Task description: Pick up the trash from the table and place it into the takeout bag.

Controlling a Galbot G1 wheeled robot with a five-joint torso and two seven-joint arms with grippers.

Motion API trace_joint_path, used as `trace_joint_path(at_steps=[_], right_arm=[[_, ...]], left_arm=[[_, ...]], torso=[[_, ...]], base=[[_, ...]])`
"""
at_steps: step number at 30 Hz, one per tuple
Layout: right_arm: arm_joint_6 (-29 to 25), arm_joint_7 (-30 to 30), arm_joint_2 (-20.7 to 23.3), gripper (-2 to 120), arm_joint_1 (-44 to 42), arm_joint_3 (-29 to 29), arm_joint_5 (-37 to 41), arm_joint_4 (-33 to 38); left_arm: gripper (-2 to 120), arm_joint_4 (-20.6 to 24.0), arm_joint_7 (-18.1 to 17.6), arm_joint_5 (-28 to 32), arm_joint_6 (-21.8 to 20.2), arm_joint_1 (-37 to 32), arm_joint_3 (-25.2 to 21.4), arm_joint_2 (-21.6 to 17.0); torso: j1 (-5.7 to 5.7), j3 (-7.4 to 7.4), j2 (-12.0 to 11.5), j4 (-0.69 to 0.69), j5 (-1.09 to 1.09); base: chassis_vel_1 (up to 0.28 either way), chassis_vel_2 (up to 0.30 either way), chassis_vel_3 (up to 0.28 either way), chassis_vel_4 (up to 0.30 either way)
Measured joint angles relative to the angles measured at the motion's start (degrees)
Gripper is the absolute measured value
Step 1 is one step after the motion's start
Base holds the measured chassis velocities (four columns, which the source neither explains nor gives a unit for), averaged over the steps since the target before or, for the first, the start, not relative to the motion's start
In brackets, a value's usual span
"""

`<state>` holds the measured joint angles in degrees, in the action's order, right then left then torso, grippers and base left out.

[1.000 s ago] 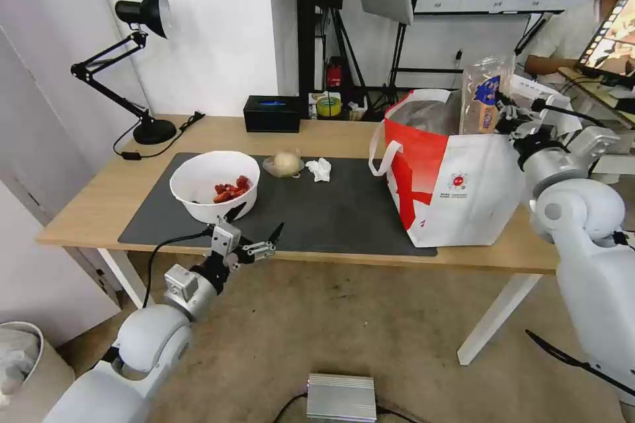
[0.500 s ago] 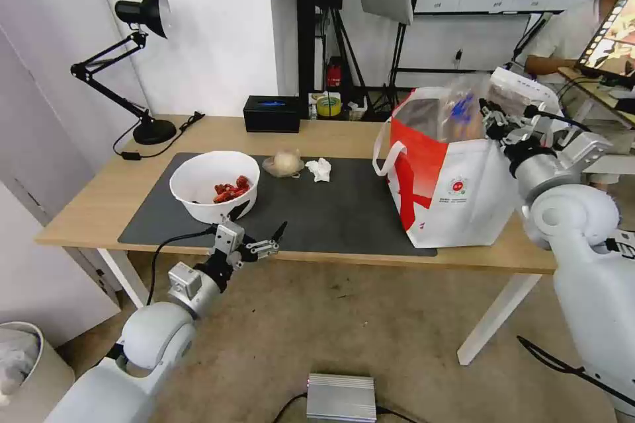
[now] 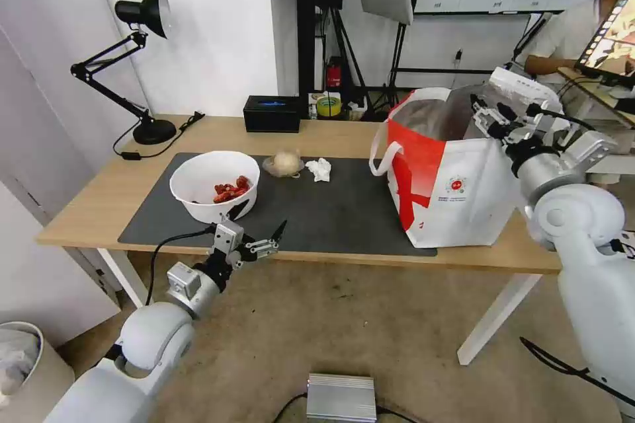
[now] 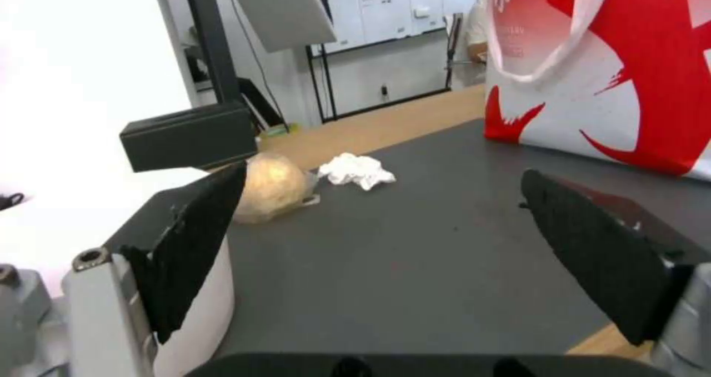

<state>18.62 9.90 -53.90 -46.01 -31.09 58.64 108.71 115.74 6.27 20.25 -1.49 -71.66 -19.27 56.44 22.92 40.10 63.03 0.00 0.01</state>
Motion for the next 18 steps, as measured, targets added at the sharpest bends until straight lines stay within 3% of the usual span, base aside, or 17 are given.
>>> trace_joint_path(at_steps=[2, 11, 18], right_arm=[[-0.44, -0.5, 0.66, 98, -0.18, 0.07, 1.29, 1.46], [-1.04, -2.8, 3.51, 100, -3.69, -0.69, 3.09, 7.59], [-4.06, -7.55, 4.76, 100, -15.01, -2.61, -1.94, 15.06]], left_arm=[[100, 0.32, -0.01, 0.01, 0.0, -0.32, -0.38, 0.11], [100, 1.35, -0.05, 0.12, -0.01, -1.37, -1.61, 0.3], [100, 1.18, -0.1, 0.36, 0.49, -1.87, -2.67, 0.23]], torso=[[0.0, 0.0, 0.0, 0.0, -0.01], [-0.01, 0.0, 0.0, 0.0, -0.01], [-0.01, -0.01, 0.0, -0.02, -0.01]], base=[[0.0, 0.0, 0.0, 0.0], [0.0, 0.0, 0.0, 0.0], [0.0, 0.0, 0.0, 0.0]])
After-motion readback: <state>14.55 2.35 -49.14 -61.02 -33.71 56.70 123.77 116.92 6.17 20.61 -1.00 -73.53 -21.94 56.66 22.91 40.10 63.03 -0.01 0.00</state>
